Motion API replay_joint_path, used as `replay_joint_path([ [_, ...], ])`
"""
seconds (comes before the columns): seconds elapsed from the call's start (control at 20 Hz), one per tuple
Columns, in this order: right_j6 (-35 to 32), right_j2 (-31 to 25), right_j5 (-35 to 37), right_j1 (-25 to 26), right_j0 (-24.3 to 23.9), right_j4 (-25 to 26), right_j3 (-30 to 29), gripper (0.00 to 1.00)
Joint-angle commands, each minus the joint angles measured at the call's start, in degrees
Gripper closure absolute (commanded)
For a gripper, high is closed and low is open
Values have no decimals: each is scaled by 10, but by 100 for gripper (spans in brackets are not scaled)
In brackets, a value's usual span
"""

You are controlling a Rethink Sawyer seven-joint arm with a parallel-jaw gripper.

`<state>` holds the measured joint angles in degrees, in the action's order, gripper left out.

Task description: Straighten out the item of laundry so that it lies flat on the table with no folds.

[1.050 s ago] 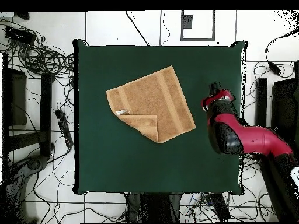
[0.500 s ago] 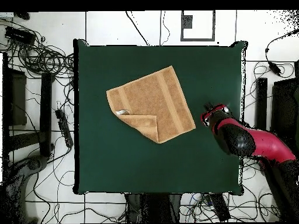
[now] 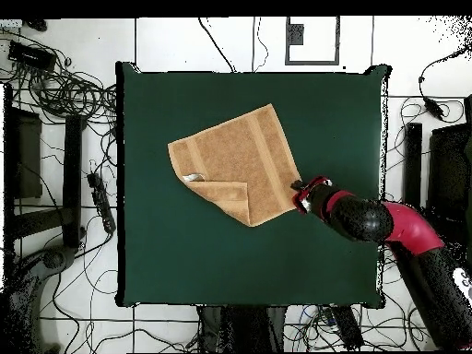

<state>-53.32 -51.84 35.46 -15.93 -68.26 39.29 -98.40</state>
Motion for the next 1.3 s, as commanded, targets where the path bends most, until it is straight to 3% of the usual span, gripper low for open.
replay_joint_path([
  [0.05,239,-107,85,65,-13,-20,-56,100],
  [0.45,289,-158,93,128,-53,-20,-70,100],
  [0.75,262,-100,135,99,-12,-2,-35,100],
  [1.3,318,-54,133,170,-16,36,15,100],
])
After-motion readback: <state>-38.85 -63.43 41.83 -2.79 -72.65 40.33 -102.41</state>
